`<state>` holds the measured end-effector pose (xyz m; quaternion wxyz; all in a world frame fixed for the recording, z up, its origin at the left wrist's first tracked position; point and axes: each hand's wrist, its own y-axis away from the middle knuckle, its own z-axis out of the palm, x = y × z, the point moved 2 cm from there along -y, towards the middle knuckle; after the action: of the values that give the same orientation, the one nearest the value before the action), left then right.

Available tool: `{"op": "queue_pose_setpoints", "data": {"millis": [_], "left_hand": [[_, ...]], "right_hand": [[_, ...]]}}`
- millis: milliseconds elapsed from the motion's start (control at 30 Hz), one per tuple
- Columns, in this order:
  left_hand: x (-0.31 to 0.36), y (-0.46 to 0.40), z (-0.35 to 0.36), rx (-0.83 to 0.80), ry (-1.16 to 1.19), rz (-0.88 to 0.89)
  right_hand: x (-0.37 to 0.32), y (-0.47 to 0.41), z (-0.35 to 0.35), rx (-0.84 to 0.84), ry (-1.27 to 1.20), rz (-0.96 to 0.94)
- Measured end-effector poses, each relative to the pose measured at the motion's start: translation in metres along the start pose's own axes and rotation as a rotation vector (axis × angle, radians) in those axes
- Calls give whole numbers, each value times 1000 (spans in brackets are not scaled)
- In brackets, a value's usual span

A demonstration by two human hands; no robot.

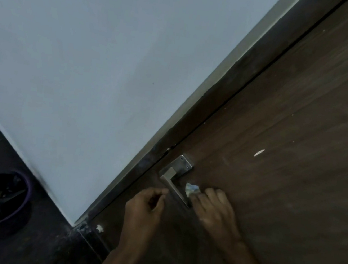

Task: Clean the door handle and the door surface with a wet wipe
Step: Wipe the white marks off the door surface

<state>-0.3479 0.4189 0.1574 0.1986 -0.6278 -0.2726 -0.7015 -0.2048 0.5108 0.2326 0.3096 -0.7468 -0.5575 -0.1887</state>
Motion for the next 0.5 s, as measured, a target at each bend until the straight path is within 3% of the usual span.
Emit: {"op": "queue_pose_setpoints", "data": {"millis": [67,200,367,500], "left_hand": [[-12,4,7,-48,33,-98],[-38,4,24,-171,104,-276],[-41,-9,45,-295,484,-484],[-33,-23,58,-376,750,-539]], "right_hand": [[-1,4,9,-18,9,63],[9,6,16,109,83,276],[-13,3,31,-184,13,150],[-7,2,37,-112,11,218]]}}
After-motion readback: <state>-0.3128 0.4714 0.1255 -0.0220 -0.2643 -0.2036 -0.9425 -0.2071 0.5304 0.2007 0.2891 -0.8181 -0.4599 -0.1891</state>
